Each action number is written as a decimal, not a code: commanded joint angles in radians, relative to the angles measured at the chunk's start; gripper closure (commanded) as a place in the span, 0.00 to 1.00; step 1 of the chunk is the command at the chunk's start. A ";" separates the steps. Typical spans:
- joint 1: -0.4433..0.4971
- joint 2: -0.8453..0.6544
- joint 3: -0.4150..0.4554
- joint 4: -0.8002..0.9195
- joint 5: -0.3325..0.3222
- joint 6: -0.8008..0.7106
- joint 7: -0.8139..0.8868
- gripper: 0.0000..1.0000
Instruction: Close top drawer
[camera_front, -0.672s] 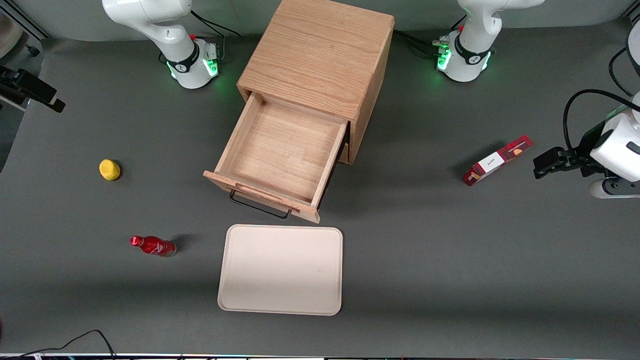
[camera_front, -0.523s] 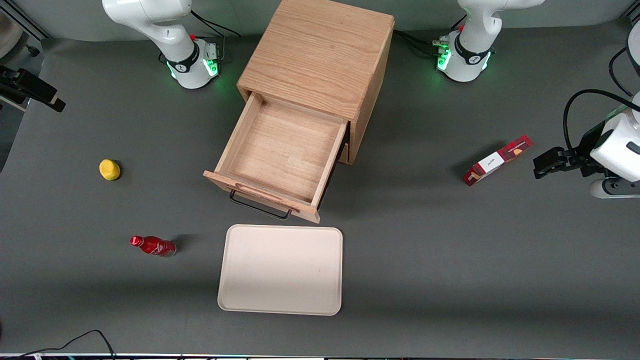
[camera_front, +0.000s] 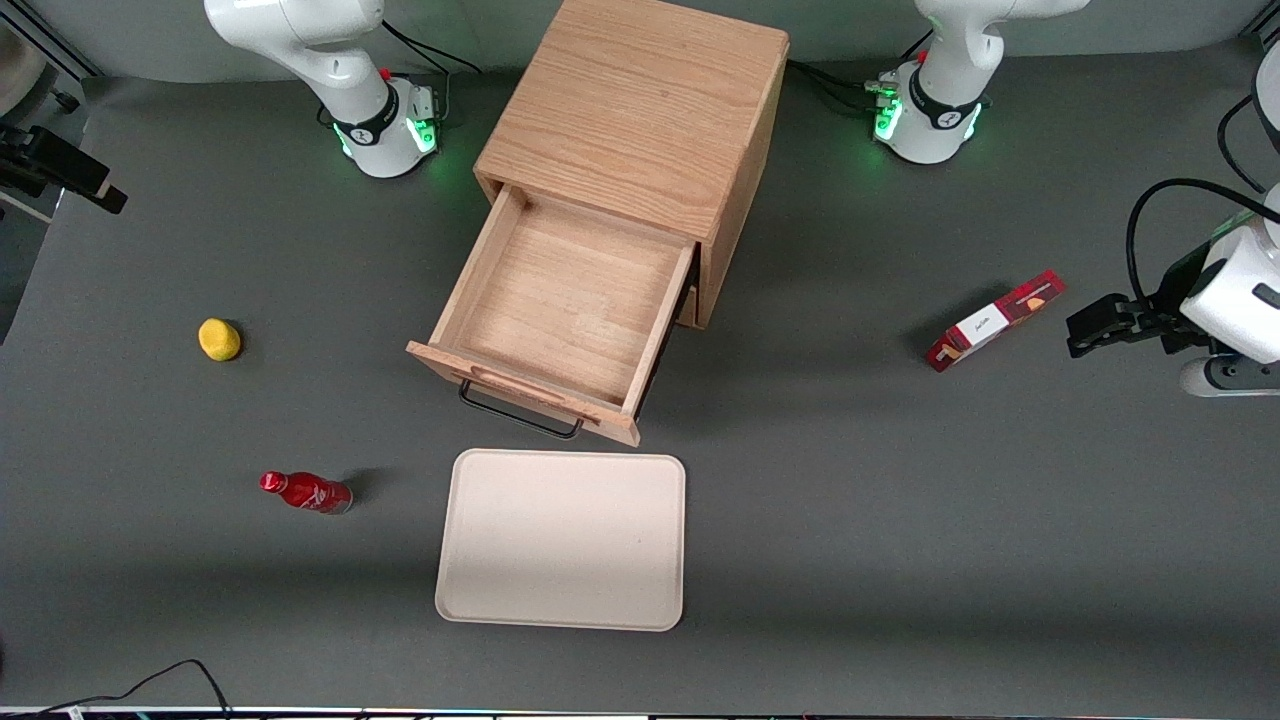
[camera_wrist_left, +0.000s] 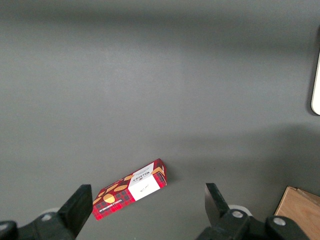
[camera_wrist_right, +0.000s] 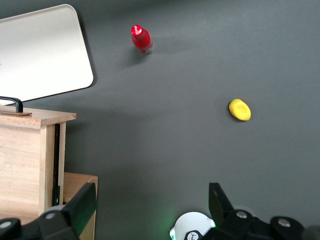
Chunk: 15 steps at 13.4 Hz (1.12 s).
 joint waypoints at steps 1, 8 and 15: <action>0.020 0.002 0.013 0.016 -0.009 -0.026 0.024 0.00; 0.022 -0.013 0.034 -0.001 -0.012 -0.067 -0.184 0.00; 0.055 0.178 0.034 0.251 0.070 -0.094 -0.321 0.00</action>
